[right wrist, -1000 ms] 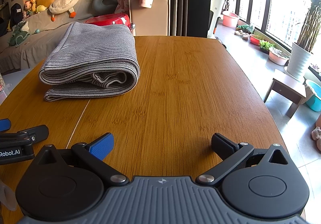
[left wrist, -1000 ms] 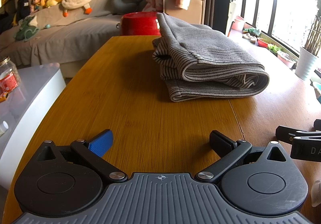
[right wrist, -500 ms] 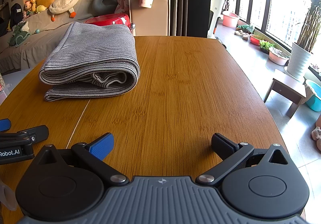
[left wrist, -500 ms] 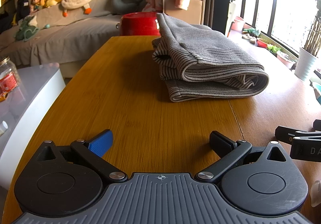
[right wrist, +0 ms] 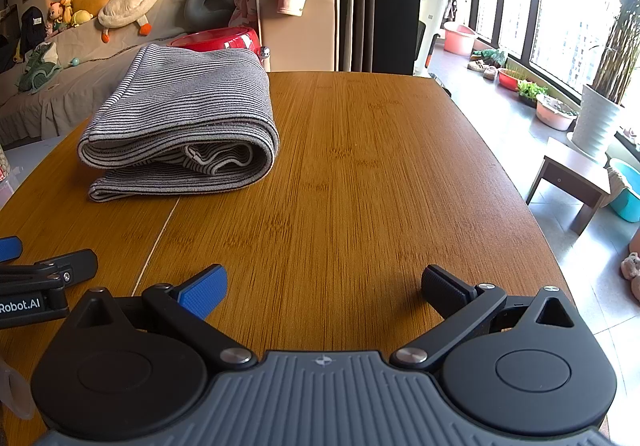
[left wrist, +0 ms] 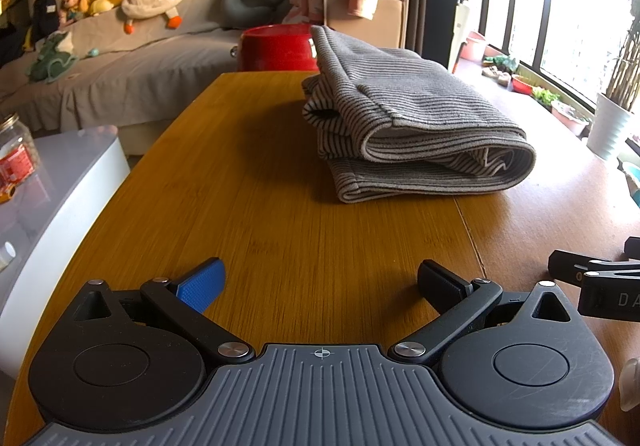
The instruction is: Fold clothes
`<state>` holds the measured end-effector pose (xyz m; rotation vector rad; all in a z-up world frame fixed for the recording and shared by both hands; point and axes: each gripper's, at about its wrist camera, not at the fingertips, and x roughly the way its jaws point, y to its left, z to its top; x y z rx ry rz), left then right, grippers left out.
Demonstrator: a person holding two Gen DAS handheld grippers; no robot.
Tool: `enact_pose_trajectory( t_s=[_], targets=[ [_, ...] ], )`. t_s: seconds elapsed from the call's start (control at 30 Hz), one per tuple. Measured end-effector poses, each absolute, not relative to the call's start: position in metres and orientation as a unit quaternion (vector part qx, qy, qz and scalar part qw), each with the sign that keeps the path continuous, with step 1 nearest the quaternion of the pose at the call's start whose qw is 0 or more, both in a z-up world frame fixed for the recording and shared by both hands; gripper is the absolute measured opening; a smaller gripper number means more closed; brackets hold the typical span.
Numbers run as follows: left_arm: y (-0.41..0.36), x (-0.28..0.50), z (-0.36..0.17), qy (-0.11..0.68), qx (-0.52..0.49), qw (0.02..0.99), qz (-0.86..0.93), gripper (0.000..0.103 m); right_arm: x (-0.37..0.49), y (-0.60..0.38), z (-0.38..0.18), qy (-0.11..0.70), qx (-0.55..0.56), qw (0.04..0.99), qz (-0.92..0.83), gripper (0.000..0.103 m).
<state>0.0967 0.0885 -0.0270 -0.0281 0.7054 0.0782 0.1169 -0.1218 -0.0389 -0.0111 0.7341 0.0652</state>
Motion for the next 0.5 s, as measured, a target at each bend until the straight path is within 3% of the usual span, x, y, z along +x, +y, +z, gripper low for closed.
enact_pose_trajectory(
  t_s=[0.5],
  targets=[
    [0.0878,0.0965,-0.0271,0.345,-0.013,0.938,0.035,0.103,0.1168,-0.1222,-0.0387,0.359,-0.005,0.933,0.032,0.103]
  ],
)
